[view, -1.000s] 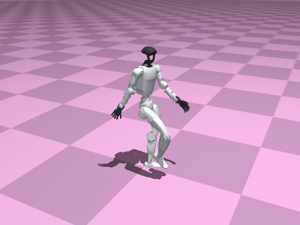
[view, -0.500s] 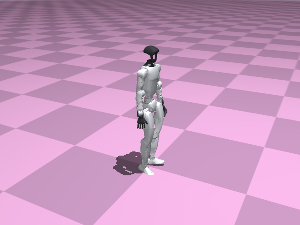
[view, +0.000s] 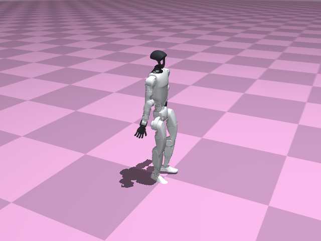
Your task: Upper body actions
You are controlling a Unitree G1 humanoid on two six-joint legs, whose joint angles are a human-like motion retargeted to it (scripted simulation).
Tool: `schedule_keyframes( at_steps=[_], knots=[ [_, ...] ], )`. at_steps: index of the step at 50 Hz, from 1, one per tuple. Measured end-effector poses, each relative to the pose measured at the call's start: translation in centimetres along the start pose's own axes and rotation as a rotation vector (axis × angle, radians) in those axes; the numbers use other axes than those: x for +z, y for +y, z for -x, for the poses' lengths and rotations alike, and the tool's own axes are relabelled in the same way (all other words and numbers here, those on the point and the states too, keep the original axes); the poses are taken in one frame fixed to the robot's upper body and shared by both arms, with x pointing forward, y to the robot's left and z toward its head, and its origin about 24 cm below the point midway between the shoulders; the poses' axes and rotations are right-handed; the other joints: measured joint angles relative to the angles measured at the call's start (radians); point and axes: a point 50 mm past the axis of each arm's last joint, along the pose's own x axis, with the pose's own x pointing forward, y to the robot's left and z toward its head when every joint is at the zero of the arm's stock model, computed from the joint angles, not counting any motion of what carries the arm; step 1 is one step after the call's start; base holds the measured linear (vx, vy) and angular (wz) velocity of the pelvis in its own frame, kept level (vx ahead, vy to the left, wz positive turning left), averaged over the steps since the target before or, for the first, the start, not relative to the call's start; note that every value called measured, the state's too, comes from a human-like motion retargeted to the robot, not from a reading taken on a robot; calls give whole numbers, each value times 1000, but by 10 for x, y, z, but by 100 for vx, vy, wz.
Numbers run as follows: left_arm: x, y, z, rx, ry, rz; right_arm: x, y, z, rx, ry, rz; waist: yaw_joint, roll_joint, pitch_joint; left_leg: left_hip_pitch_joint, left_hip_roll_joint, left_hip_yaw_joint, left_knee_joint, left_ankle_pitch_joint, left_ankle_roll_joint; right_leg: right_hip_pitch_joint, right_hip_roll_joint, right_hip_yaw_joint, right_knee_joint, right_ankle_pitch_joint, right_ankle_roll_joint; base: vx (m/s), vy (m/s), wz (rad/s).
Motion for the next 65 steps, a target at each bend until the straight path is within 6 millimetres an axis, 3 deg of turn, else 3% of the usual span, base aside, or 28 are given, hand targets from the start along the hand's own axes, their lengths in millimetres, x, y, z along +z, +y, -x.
schedule_keyframes(
  at_steps=[3, 7, 12, 16, 20, 23, 25, 28, 35, 42, 44, 46, 48, 50, 57, 61, 65],
  knots=[
    [-40, 0, -1, -33, 105, -69, 43, -7, 8, 18, -143, 37, 18, -34, 1, -83, 17, -14, 198, 115, 4, 7, -38, 8, 2, -6, -2, -9, -7, 22],
    [-88, -11, 4, -110, 234, -109, 109, -17, 30, 70, -369, 15, 47, -67, 7, -295, 11, -88, 532, 262, 92, 22, -81, -9, -5, -4, -7, -10, -5, 28],
    [-128, -38, 15, -277, 357, -100, 194, -44, 80, 100, -652, -88, 137, -56, 45, -605, 112, -51, 994, 171, 108, 27, -85, -5, -6, 11, -31, -11, 1, -21],
    [-143, -54, 22, -389, 398, -82, 248, -64, 129, 88, -893, -129, 213, -53, 71, -839, 160, -32, 1238, 136, 114, 24, -77, 5, -10, 23, -58, -7, -2, -35],
    [-147, -61, 24, -421, 406, -71, 282, -77, 174, 81, -1088, -125, 308, -77, 102, -997, 173, 0, 1352, 110, 80, 19, -107, 46, -3, 32, -69, -4, -4, -70],
    [-139, -62, 21, -417, 379, -75, 295, -82, 195, 57, -1177, -108, 348, -93, 121, -1032, 192, 28, 1363, 103, 75, 15, -125, 69, 9, 30, -74, -3, -5, -46],
    [-128, -61, 18, -408, 341, -81, 299, -83, 202, 36, -1197, -103, 356, -95, 126, -1023, 206, 30, 1345, 102, 80, 15, -128, 70, 16, 26, -75, 0, 0, 0],
    [-112, -57, 13, -386, 281, -78, 297, -78, 196, 33, -1169, -110, 338, -94, 109, -980, 197, 10, 1289, 109, 82, 13, -123, 60, 16, 20, -72, 2, 0, 23],
    [-67, -34, 3, -261, 174, -23, 264, -48, 143, 109, -926, -91, 271, -97, 41, -717, 106, -40, 988, 170, 67, 9, -118, 9, 2, 8, -55, 6, 1, 45],
    [-17, -15, -1, -122, 8, 168, 217, -17, 94, 93, -654, 89, 195, -59, -1, -198, -56, -139, 275, 295, 6, 32, -56, -2, 2, -13, -40, 11, 3, 14],
    [-13, -13, -1, -116, -15, 196, 205, -10, 85, 97, -609, 144, 166, -29, -26, -81, -67, -151, 82, 153, -28, 33, -16, 1, 1, -20, -38, 16, 11, 16],
    [-9, -14, -1, -125, -26, 210, 190, -3, 74, 112, -547, 187, 108, 3, -62, 6, -45, -69, -69, 22, 6, 35, 20, -13, -9, -26, -32, 19, 13, 59],
    [-9, -18, 0, -146, -25, 210, 175, 1, 65, 134, -482, 200, 51, 27, -103, 29, -42, -23, -169, 14, 24, 29, 41, -26, -23, -27, -25, 17, 14, 66],
    [-3, -20, 0, -167, -37, 192, 167, 0, 60, 151, -436, 179, 1, 44, -132, 17, -19, -42, -216, 59, -7, 12, 49, -49, -34, -24, -19, 6, 15, 74],
    [34, -9, 3, -104, -172, 75, 182, -19, 69, 109, -529, 20, 35, 18, -97, -16, -53, -56, -196, 43, 35, -11, 11, -62, -31, -2, -5, 1, 6, 0],
    [27, -12, 2, -69, -170, 95, 194, -22, 76, 59, -596, 37, 55, 8, -89, -2, -64, -35, -200, 30, 45, -15, -5, -46, -25, 7, 1, 7, 14, -43],
    [1, -21, 0, -75, -89, 152, 201, -17, 81, 75, -635, 107, 32, 15, -107, 20, -85, -15, -238, 23, 69, -21, -6, -33, -22, 11, 12, 14, 15, -16]
  ],
)
